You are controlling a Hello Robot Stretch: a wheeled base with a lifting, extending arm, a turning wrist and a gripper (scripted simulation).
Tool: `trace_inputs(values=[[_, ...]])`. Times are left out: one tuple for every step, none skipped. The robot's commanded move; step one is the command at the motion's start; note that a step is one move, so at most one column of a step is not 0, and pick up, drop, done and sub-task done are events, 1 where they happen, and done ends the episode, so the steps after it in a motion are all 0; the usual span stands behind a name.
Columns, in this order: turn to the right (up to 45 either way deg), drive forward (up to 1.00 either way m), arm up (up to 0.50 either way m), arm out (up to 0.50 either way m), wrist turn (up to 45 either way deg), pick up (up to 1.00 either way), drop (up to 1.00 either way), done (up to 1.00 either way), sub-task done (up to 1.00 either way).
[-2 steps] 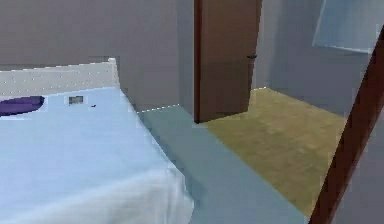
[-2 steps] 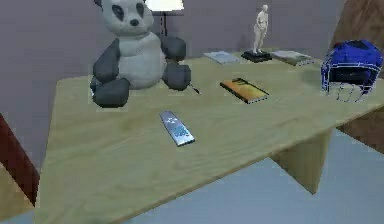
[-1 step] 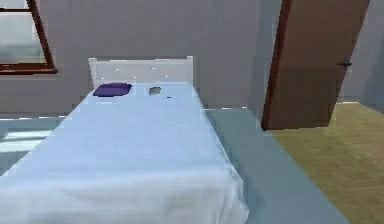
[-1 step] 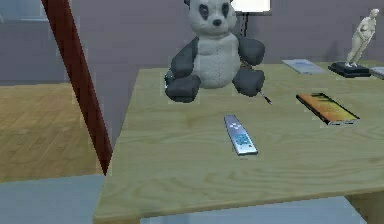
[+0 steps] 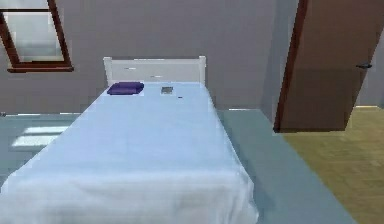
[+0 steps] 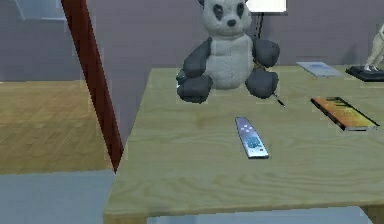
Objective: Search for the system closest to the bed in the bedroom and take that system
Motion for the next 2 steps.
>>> trace_inputs(values=[[9.0,0.00,0.00,0.00,0.0,0.00,0.00,0.00,0.00],[3.0,0.00,0.00,0.00,0.0,0.00,0.00,0.00,0.00]])
